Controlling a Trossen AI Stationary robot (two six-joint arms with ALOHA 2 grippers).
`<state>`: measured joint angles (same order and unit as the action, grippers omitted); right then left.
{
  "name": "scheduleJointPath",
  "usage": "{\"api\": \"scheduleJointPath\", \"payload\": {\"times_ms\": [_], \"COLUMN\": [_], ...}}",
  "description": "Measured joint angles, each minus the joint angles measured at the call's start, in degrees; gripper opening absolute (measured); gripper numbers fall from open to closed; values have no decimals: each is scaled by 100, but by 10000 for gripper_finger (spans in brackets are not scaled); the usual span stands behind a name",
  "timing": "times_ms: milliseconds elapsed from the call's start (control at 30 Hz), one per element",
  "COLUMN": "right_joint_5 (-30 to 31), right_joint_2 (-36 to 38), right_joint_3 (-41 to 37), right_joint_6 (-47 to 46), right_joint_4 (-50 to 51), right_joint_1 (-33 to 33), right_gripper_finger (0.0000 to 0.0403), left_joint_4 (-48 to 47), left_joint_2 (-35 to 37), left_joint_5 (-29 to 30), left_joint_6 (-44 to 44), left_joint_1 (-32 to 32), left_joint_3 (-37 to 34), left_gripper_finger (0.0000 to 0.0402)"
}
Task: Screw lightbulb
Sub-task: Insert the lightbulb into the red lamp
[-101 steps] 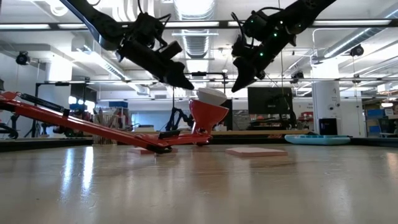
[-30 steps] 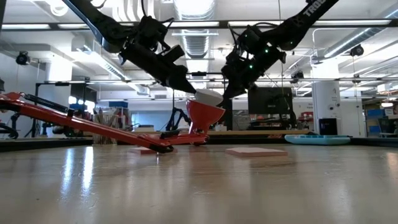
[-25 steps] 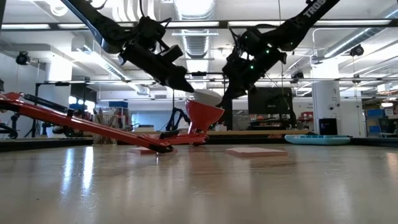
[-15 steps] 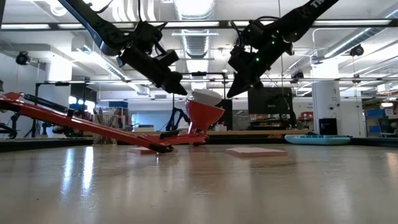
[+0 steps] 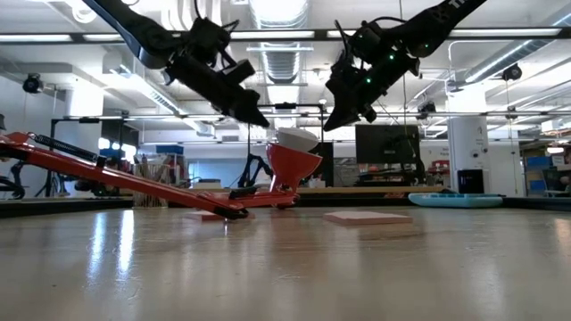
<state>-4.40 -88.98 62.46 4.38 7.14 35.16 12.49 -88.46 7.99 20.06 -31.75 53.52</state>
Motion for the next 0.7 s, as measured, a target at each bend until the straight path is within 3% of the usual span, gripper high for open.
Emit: {"api": "scheduleJointPath", "payload": {"times_ms": [700], "right_joint_5": [4], "right_joint_2": [270], "right_joint_3": [0], "right_joint_6": [218], "right_joint_4": [-82], "right_joint_1": [47], "right_gripper_finger": [2], "left_joint_4": [-253], "left_joint_2": [782], "left_joint_5": [-324], "left_joint_6": [-631], "left_joint_1": [450], "left_joint_3": [-120], "left_gripper_finger": [258]}}
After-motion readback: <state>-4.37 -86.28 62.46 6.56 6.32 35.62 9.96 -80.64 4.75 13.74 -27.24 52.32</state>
